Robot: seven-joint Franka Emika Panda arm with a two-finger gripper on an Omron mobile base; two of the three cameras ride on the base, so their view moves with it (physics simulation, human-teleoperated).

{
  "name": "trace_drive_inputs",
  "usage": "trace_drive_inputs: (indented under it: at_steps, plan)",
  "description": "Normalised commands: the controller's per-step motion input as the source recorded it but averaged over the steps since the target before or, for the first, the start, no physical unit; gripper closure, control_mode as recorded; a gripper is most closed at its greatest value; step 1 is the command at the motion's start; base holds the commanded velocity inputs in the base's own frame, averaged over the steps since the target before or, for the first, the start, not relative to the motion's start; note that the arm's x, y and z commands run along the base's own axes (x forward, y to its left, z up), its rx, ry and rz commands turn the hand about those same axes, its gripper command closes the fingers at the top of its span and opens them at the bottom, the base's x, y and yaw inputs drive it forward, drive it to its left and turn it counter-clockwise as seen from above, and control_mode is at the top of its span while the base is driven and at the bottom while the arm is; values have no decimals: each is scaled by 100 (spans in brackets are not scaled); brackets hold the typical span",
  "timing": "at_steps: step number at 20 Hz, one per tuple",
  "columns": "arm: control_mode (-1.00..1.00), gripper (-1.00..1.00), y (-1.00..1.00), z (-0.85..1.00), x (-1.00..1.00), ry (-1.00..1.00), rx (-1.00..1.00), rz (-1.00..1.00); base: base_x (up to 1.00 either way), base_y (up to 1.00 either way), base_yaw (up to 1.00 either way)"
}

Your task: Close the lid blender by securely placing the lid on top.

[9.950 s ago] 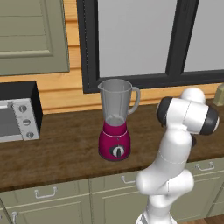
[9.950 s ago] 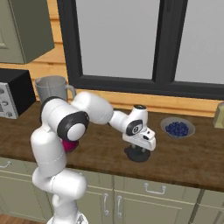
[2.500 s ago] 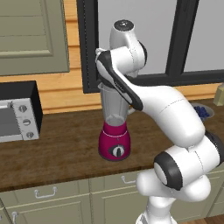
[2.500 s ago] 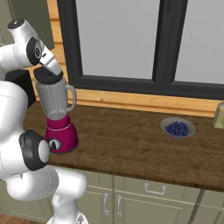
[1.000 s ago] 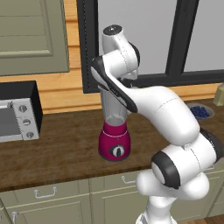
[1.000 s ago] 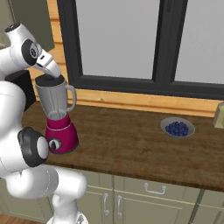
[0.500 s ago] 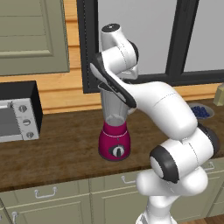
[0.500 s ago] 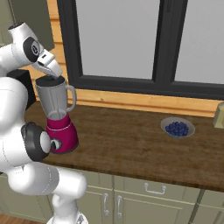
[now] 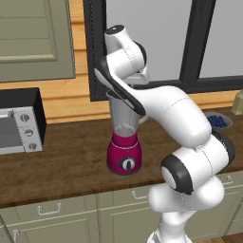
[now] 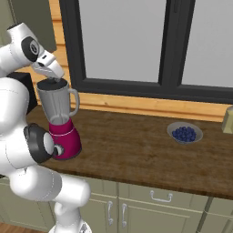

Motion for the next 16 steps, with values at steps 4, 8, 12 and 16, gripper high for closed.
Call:
trace_drive_inputs:
  at_steps: [4, 8, 12, 16]
  plan:
    - [-100, -100, 0, -17, -15, 0, -2, 0, 0, 0, 0]
    - [-100, -100, -2, -19, 0, 0, 0, 0, 0, 0, 0]
    - [-100, -100, -1, -19, 9, -2, 0, 0, 0, 0, 0]
    - [-100, -100, 0, -12, 27, -8, 0, 0, 0, 0, 0]
